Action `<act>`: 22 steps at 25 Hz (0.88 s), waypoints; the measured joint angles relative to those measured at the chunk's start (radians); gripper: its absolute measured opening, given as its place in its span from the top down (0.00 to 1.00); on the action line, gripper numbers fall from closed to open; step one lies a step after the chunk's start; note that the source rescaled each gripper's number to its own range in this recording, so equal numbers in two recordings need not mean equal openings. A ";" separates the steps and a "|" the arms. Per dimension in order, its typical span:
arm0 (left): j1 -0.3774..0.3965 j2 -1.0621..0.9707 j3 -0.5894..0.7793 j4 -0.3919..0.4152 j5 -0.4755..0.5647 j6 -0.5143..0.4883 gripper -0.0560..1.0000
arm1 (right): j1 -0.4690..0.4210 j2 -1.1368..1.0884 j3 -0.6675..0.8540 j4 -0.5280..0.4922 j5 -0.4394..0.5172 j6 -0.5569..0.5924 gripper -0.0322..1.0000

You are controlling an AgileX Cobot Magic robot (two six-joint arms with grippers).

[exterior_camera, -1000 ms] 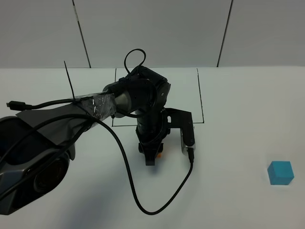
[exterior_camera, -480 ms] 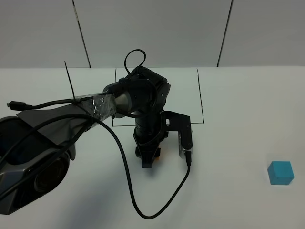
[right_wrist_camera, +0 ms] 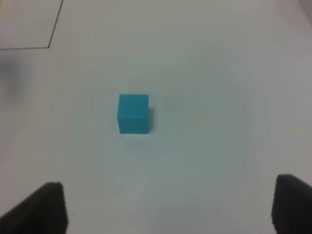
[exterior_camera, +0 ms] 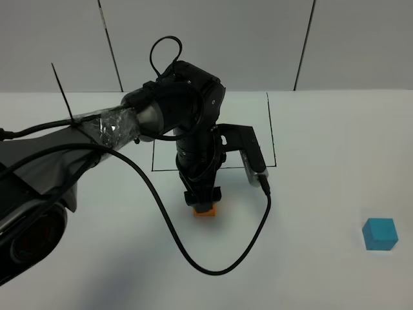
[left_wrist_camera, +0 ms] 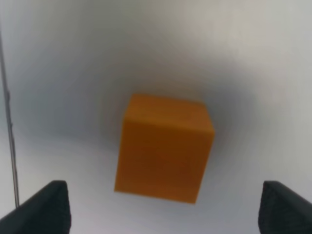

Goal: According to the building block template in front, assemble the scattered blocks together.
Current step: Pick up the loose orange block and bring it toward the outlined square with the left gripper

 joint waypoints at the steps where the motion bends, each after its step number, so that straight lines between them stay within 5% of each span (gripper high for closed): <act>1: 0.001 -0.012 0.000 0.011 0.012 -0.050 0.11 | 0.000 0.000 0.000 0.000 0.000 0.000 0.27; 8: 0.102 -0.091 0.000 0.046 0.033 -0.254 0.11 | 0.000 0.000 0.000 0.000 0.000 0.000 0.27; 17: 0.327 -0.242 0.013 -0.122 0.035 -0.315 0.11 | 0.000 0.000 0.000 0.000 0.000 0.000 0.27; 22: 0.473 -0.376 0.186 -0.165 0.009 -0.329 0.11 | 0.000 0.000 0.000 0.000 0.000 0.000 0.27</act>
